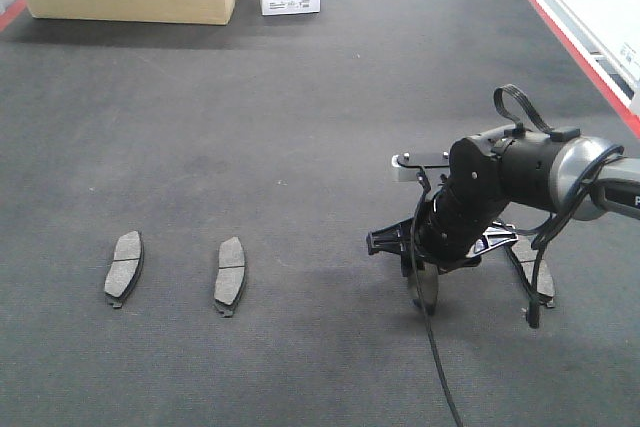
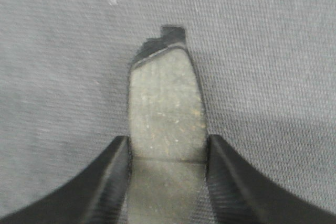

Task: Move and align brake pads A on conveyor
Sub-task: 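Lower the right gripper's pad onto the belt beside the other pad, then open the right gripper and lift it away from the placed pad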

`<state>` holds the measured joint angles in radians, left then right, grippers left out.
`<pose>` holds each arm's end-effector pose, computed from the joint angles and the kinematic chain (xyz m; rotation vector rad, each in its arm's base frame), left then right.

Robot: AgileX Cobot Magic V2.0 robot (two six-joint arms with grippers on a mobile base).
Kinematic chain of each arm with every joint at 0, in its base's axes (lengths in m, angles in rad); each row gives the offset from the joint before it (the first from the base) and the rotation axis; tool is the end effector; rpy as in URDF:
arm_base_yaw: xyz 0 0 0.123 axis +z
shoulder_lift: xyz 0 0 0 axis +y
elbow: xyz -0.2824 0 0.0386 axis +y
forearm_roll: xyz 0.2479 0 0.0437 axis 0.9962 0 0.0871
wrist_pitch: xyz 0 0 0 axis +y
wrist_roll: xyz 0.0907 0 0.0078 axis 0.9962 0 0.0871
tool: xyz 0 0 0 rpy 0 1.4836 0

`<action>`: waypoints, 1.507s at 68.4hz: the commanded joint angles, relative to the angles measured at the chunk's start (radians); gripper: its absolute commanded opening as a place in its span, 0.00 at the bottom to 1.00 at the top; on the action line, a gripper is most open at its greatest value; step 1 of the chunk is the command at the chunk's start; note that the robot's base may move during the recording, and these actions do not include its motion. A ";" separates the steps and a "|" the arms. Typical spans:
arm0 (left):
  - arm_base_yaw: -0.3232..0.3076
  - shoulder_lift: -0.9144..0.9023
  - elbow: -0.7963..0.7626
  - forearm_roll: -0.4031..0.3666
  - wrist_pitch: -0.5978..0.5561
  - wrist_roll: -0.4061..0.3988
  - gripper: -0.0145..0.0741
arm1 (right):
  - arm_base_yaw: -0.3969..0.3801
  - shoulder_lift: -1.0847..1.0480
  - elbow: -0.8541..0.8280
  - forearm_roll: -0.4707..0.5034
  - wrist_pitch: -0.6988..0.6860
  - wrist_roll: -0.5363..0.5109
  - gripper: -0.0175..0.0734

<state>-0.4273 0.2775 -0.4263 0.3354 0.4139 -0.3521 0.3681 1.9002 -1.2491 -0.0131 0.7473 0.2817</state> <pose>0.0658 -0.0167 0.3032 0.2337 1.7163 -0.2324 0.3500 0.1341 0.1742 -0.1370 2.8872 0.1065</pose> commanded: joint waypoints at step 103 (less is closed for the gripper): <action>-0.003 0.009 -0.024 0.009 -0.064 -0.008 0.65 | -0.005 -1.312 0.674 -0.303 -0.282 0.075 0.77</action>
<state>-0.4273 0.2775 -0.4263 0.3354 0.4139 -0.3521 0.3681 0.6527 -0.5949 -0.2922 0.5437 0.3700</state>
